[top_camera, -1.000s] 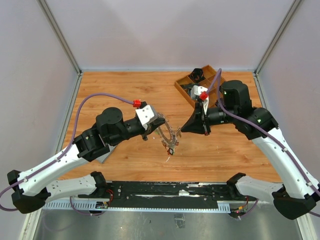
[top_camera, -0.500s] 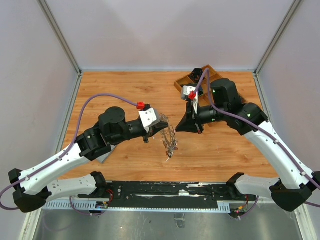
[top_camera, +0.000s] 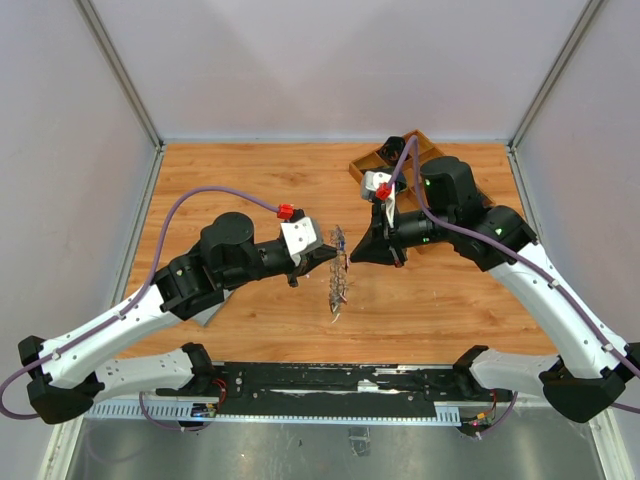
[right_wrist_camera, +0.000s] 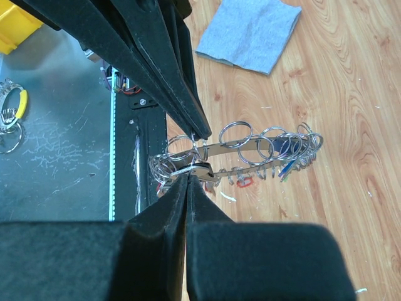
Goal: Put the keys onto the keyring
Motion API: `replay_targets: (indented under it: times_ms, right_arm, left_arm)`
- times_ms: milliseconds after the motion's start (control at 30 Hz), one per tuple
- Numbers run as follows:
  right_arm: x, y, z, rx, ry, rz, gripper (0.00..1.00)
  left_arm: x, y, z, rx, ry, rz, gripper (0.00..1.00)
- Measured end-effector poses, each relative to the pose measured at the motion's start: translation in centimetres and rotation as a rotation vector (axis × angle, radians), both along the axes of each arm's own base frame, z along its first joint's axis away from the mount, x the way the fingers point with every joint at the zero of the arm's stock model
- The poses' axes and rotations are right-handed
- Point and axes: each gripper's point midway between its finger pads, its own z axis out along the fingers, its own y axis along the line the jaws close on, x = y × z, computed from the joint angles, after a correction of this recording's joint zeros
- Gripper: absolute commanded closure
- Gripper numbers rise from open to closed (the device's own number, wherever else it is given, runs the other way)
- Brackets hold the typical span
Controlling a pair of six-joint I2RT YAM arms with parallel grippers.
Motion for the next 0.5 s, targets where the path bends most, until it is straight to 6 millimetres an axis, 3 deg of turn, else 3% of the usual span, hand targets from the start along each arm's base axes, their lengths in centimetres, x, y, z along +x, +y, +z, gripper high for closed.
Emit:
replay_targets:
  times_ms: [500]
  right_arm:
    - [1.2, -0.3, -0.5, -0.033, -0.017, -0.072, 0.99]
  left_arm:
    - [0.0, 0.1, 0.0, 0.003, -0.002, 0.001, 0.99]
